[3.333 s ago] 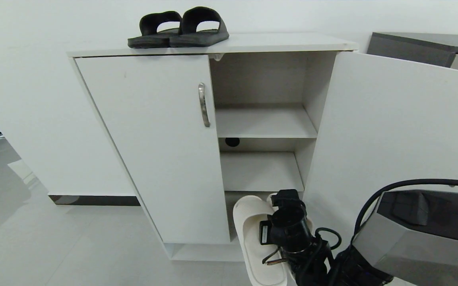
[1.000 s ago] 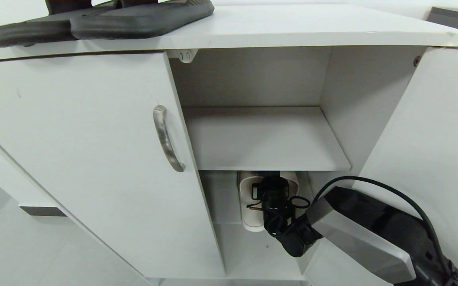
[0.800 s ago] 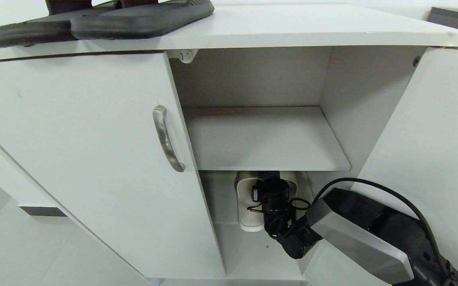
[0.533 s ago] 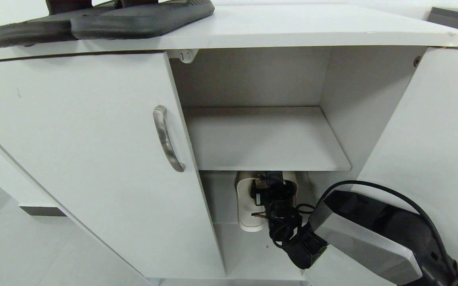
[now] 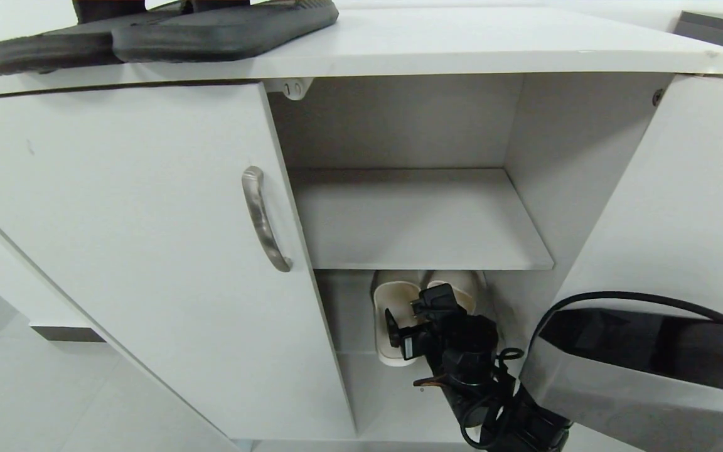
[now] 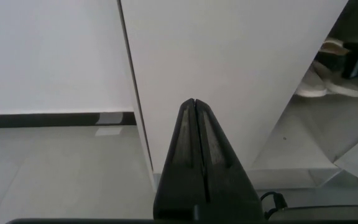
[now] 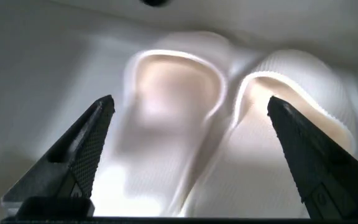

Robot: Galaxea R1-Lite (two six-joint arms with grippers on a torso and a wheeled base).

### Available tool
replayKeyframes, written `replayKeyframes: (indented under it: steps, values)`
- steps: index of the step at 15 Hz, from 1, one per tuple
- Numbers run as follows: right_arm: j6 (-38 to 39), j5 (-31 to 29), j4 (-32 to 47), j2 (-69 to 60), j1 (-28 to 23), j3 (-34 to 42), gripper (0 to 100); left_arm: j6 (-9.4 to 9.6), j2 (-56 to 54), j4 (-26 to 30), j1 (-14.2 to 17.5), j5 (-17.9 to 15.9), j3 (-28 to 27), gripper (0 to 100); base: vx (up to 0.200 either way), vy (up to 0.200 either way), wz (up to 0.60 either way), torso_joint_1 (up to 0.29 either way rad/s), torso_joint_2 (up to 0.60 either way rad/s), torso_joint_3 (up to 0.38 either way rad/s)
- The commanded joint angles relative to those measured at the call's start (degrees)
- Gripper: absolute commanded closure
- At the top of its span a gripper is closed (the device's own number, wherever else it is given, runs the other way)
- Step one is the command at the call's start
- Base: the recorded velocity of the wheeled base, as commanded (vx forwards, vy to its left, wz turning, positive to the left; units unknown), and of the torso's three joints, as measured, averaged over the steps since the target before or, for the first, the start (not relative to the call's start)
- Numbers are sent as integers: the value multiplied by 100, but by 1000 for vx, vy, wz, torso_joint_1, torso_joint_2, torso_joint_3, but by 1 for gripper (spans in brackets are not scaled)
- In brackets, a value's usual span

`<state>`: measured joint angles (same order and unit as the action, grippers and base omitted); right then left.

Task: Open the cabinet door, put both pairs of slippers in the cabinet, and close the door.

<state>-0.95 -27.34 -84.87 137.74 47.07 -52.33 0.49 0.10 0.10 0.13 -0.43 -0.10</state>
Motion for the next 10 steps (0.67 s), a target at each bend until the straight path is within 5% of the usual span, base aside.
replayKeyframes:
  steps: [1, 10]
  values:
    - [139, 370, -197, -766, 162, 918, 0, 4, 8, -1, 4, -1, 1, 100, -200, 0, 0, 2, 2, 2]
    - [1044, 1592, -513, -1346, 294, 2359, 0, 4, -1, -1, 4, -1, 1, 100, -178, 0, 0, -1, 3, 1]
